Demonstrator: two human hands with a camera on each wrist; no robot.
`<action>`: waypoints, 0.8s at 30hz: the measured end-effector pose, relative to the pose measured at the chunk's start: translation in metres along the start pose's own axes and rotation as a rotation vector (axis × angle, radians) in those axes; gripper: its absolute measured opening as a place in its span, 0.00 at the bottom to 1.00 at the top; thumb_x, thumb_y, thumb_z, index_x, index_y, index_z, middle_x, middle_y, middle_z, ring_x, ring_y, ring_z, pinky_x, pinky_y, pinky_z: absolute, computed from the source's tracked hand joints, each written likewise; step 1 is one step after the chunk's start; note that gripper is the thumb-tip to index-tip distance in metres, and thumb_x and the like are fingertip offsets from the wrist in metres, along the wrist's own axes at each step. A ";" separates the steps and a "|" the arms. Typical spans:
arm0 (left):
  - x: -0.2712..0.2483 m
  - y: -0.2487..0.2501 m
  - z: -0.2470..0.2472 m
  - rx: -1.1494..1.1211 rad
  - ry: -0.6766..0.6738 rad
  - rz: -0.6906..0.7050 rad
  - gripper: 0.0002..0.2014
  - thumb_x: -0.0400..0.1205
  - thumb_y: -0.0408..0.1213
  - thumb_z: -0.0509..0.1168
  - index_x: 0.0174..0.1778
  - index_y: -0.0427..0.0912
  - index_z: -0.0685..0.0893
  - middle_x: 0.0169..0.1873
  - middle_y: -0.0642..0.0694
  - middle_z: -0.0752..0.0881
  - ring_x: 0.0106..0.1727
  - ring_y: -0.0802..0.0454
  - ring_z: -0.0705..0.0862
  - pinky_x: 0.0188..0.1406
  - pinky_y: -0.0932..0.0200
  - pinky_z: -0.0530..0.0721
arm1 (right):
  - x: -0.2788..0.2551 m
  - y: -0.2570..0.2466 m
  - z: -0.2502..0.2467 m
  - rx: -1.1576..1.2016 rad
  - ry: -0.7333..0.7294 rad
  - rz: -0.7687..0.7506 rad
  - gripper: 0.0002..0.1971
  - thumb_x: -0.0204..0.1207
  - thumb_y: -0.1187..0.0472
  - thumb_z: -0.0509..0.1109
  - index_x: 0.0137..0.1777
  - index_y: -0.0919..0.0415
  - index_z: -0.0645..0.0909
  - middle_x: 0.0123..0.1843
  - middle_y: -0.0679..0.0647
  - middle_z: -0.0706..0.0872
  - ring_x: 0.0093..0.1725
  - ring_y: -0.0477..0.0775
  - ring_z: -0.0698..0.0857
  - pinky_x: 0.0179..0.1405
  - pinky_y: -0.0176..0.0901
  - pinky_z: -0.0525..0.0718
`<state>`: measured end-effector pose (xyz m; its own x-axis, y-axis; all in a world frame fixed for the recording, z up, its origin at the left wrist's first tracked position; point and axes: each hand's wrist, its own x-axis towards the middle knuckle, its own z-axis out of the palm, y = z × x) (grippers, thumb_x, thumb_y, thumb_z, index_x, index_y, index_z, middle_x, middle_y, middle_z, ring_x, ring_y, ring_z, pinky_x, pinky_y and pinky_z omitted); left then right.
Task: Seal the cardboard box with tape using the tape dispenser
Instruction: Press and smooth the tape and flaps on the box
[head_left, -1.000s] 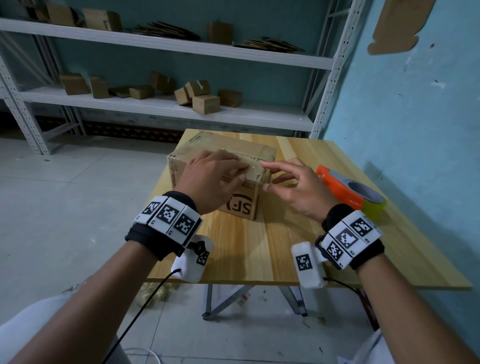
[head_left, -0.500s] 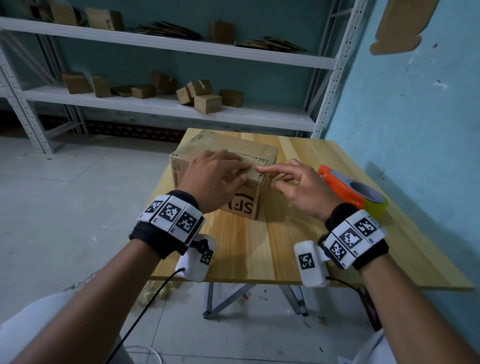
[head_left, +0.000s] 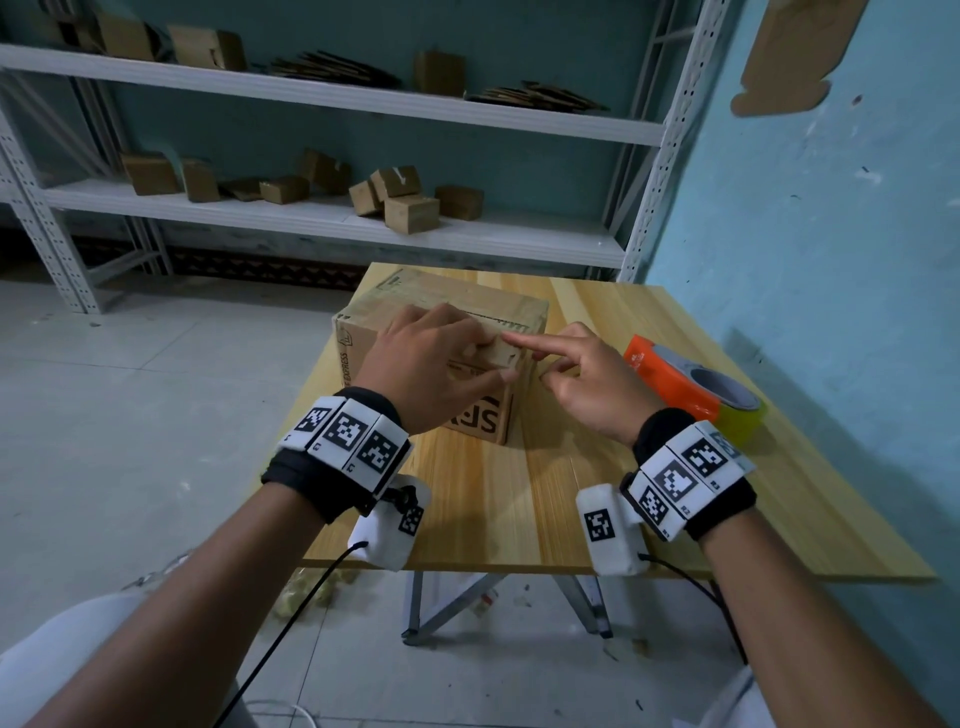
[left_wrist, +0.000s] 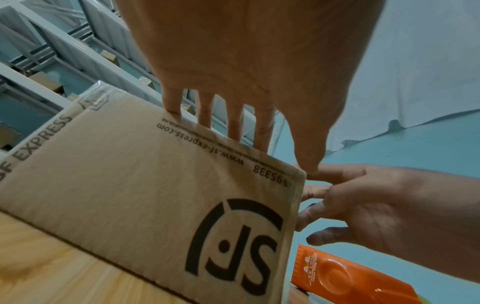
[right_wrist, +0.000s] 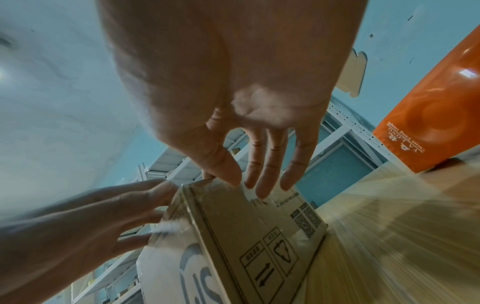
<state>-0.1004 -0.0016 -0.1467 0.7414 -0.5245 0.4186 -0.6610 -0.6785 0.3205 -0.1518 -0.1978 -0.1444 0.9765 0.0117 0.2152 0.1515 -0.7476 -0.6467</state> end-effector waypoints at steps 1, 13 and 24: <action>0.000 0.001 0.000 0.002 0.004 0.001 0.24 0.75 0.64 0.61 0.61 0.55 0.82 0.62 0.56 0.78 0.64 0.49 0.70 0.61 0.48 0.75 | 0.001 0.001 0.000 -0.010 0.003 0.007 0.29 0.84 0.68 0.61 0.79 0.39 0.70 0.64 0.53 0.72 0.59 0.47 0.75 0.42 0.24 0.76; 0.001 -0.010 -0.013 -0.117 -0.046 0.065 0.17 0.78 0.59 0.62 0.52 0.53 0.85 0.56 0.53 0.82 0.57 0.53 0.78 0.53 0.53 0.80 | 0.008 0.010 0.000 0.017 0.080 0.088 0.24 0.88 0.48 0.56 0.83 0.44 0.63 0.87 0.47 0.58 0.85 0.48 0.55 0.82 0.48 0.56; 0.003 -0.012 -0.021 -0.297 0.000 -0.066 0.12 0.70 0.55 0.74 0.35 0.50 0.85 0.48 0.56 0.85 0.53 0.54 0.81 0.51 0.52 0.81 | 0.006 0.007 0.000 0.020 0.238 0.035 0.14 0.87 0.51 0.58 0.58 0.55 0.84 0.60 0.57 0.76 0.56 0.47 0.77 0.41 0.18 0.68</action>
<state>-0.0926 0.0158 -0.1313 0.7838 -0.4844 0.3887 -0.6164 -0.5307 0.5817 -0.1450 -0.2033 -0.1478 0.9177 -0.1728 0.3578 0.1238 -0.7313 -0.6707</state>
